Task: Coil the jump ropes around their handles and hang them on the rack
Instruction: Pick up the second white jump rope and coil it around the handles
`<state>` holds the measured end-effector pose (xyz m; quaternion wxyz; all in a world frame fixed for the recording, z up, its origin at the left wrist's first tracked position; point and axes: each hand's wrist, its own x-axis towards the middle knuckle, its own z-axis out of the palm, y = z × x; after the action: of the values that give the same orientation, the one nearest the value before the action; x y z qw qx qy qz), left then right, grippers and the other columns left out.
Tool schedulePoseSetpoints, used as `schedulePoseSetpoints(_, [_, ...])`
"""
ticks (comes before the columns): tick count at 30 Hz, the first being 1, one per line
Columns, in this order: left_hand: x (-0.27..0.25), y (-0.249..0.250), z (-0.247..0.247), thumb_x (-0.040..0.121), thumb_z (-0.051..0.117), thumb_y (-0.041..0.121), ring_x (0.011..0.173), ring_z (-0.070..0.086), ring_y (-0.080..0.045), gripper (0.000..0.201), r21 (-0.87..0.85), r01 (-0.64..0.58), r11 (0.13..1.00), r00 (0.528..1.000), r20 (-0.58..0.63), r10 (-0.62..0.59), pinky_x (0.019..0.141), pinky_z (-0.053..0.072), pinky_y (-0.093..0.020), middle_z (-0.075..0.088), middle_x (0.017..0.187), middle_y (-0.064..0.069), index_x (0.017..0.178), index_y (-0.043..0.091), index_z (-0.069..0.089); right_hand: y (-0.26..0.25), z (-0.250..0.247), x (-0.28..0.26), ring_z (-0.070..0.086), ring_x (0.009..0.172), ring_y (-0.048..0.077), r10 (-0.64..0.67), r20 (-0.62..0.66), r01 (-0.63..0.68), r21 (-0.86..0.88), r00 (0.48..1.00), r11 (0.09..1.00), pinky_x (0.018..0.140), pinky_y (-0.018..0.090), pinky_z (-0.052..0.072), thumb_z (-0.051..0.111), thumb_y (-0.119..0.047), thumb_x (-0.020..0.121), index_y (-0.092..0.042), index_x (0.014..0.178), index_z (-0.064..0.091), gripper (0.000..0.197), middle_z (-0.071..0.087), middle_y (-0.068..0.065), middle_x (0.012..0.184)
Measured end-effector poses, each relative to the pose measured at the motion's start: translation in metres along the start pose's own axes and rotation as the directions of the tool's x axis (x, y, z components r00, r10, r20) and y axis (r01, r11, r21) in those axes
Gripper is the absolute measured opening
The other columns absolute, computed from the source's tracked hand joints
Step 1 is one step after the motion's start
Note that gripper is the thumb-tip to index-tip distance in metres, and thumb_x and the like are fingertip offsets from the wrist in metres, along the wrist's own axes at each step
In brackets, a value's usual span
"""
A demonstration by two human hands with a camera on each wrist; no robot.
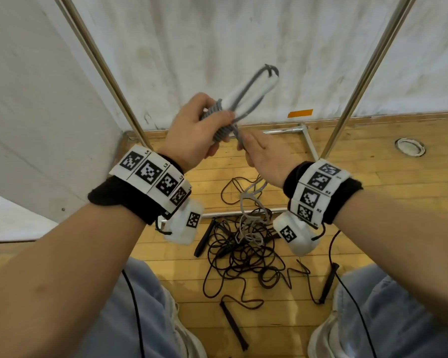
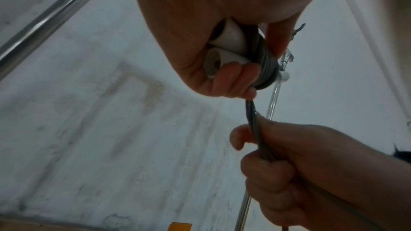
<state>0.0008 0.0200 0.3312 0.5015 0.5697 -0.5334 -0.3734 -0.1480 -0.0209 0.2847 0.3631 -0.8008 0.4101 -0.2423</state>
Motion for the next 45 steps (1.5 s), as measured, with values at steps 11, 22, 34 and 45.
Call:
schedulePoseSetpoints(11, [-0.003, 0.003, 0.013, 0.088, 0.057, 0.027, 0.053, 0.048, -0.02, 0.014, 0.183, -0.112, 0.977, 0.993, 0.0, 0.114, 0.047, 0.036, -0.029, 0.057, 0.075, -0.02, 0.085, 0.016, 0.048, -0.002, 0.005, 0.008, 0.044, 0.1, 0.024, -0.033, -0.182, -0.057, -0.472, 0.983, 0.879, 0.085, 0.036, 0.04, 0.054, -0.032, 0.092, -0.018, 0.105, 0.069, 0.024, 0.049, 0.005, 0.106])
schedulePoseSetpoints(22, [0.007, 0.001, 0.004, 0.093, 0.057, 0.017, 0.039, 0.05, -0.005, 0.014, 0.11, -0.1, 0.989, 0.987, -0.114, 0.113, 0.038, 0.036, -0.018, 0.06, 0.061, 0.003, 0.083, 0.016, 0.048, -0.009, 0.012, 0.01, 0.063, 0.076, 0.019, 0.214, 0.249, -0.322, 0.573, 0.945, 0.754, 0.083, 0.033, 0.048, 0.042, -0.016, 0.099, -0.014, 0.085, 0.06, 0.023, 0.059, 0.0, 0.063])
schedulePoseSetpoints(34, [0.015, -0.027, -0.018, 0.092, 0.057, 0.038, 0.073, 0.056, -0.02, 0.034, 0.685, -0.091, 0.723, 0.967, -0.112, 0.228, 0.064, 0.044, -0.033, 0.057, 0.089, 0.004, 0.118, 0.02, 0.044, -0.002, -0.001, 0.003, 0.039, 0.055, 0.009, 0.029, 0.011, -0.028, -0.078, 1.0, 0.997, 0.054, 0.027, 0.029, 0.048, -0.029, 0.096, -0.017, 0.077, 0.053, 0.023, 0.041, -0.007, 0.06])
schedulePoseSetpoints(45, [0.016, -0.053, -0.004, 0.095, 0.054, 0.031, 0.077, 0.052, -0.021, 0.027, 0.9, -0.056, 0.432, 0.983, 0.127, -0.136, 0.065, 0.039, -0.033, 0.056, 0.091, 0.0, 0.118, 0.019, 0.045, -0.007, -0.016, -0.005, 0.041, 0.049, 0.008, 0.032, 0.183, 0.003, -0.188, 0.983, 0.982, 0.043, 0.014, 0.03, 0.045, -0.028, 0.097, -0.025, 0.076, 0.057, 0.024, 0.044, -0.007, 0.055])
